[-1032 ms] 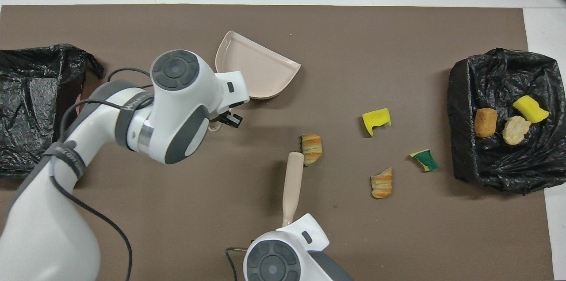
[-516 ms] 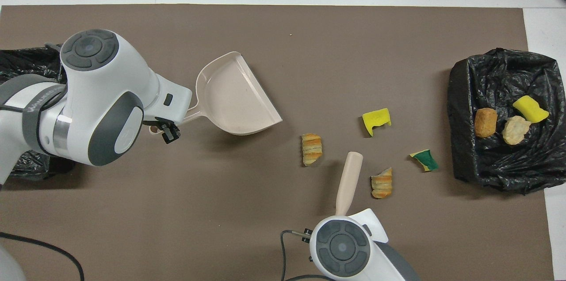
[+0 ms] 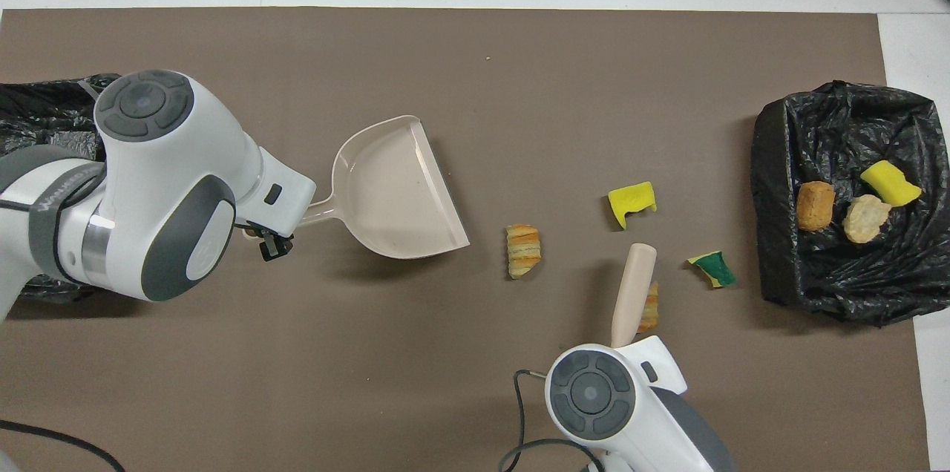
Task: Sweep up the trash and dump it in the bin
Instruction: 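Pull the dustpan toward the left gripper while the right gripper lifts the brush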
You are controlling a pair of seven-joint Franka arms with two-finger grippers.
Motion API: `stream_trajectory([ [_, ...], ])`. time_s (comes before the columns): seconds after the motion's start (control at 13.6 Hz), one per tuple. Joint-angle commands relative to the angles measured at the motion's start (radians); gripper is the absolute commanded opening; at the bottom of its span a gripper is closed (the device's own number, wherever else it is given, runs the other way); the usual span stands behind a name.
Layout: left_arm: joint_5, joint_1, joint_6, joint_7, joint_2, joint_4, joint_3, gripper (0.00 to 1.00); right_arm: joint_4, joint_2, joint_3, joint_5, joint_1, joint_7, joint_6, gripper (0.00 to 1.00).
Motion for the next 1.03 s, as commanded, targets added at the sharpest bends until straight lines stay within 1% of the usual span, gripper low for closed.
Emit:
stream_trajectory([
  [0.0,0.04,-0.002,0.043,0.029,-0.06,-0.067,0.004,0.0,-0.009,-0.007,0.011,-0.096,-0.068,-0.105,-0.036,0.0],
  [0.29,0.04,0.01,0.04,0.029,-0.066,-0.082,0.004,0.0,-0.022,-0.013,0.011,-0.196,-0.11,-0.201,-0.068,0.0],
  [0.37,0.04,0.01,0.049,0.029,-0.081,-0.105,0.004,0.0,-0.036,-0.019,0.011,-0.214,-0.128,-0.224,-0.062,0.0],
  [0.52,0.04,0.01,0.075,0.028,-0.083,-0.113,0.004,0.0,-0.067,-0.035,0.011,-0.251,-0.165,-0.271,-0.036,0.0],
  [0.81,0.041,-0.005,0.085,0.02,-0.081,-0.115,0.004,0.0,-0.087,-0.039,0.011,-0.283,-0.205,-0.321,-0.022,0.0],
  [0.96,0.041,-0.005,0.086,0.02,-0.08,-0.115,0.004,0.0,-0.114,-0.056,0.011,-0.283,-0.233,-0.343,-0.004,0.0],
])
